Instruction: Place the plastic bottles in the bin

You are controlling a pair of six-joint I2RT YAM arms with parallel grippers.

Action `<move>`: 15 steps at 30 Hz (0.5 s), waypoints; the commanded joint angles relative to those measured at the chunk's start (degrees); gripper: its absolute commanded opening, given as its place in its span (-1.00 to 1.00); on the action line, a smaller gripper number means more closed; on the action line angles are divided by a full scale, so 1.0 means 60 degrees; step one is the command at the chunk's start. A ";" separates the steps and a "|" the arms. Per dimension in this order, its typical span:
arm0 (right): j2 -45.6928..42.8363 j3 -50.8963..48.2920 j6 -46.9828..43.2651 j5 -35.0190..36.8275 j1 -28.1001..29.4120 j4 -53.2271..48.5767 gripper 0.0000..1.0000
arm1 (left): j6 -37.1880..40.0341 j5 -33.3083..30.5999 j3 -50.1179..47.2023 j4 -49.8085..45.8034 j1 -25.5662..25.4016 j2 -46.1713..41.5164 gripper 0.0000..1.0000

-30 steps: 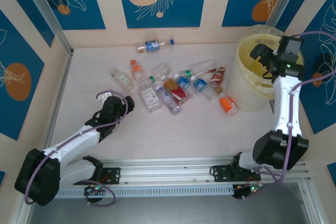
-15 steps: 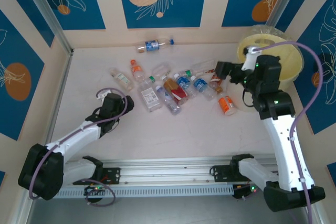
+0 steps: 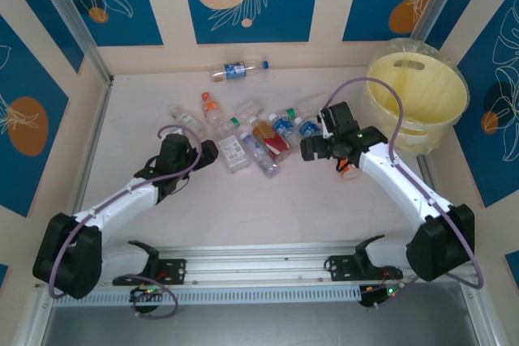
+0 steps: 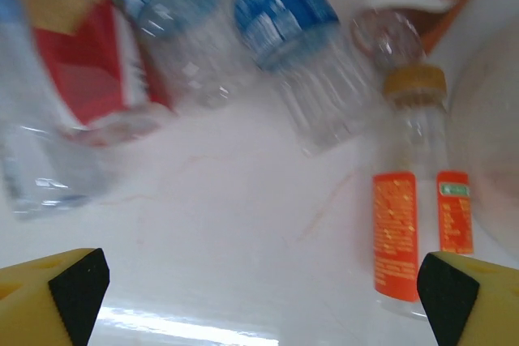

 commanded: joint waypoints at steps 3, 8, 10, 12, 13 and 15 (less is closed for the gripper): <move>0.0946 -0.0494 -0.0167 0.1302 -0.0600 0.0359 0.99 | 0.0057 0.0495 -0.0242 0.0474 0.0106 -0.0024 1.00; 0.1933 -0.0313 0.0751 0.2086 -0.0985 0.0251 1.00 | 0.0046 0.0245 -0.0324 0.0402 0.0113 -0.0185 1.00; 0.2253 -0.0439 0.1050 0.1896 -0.1212 0.0445 0.95 | 0.0017 0.0205 -0.0400 0.0398 0.0113 -0.0244 1.00; 0.2432 -0.0680 0.1148 0.1592 -0.1317 0.0787 0.87 | 0.0015 0.0145 -0.0468 0.0349 0.0109 -0.0334 1.00; 0.2500 -0.0757 0.1170 0.1436 -0.1335 0.0878 0.84 | 0.0015 0.0105 -0.0490 0.0333 0.0113 -0.0373 1.00; 0.2590 -0.0810 0.1116 0.0978 -0.1237 0.0976 0.78 | 0.0028 -0.0009 -0.0528 0.0303 0.0113 -0.0479 1.00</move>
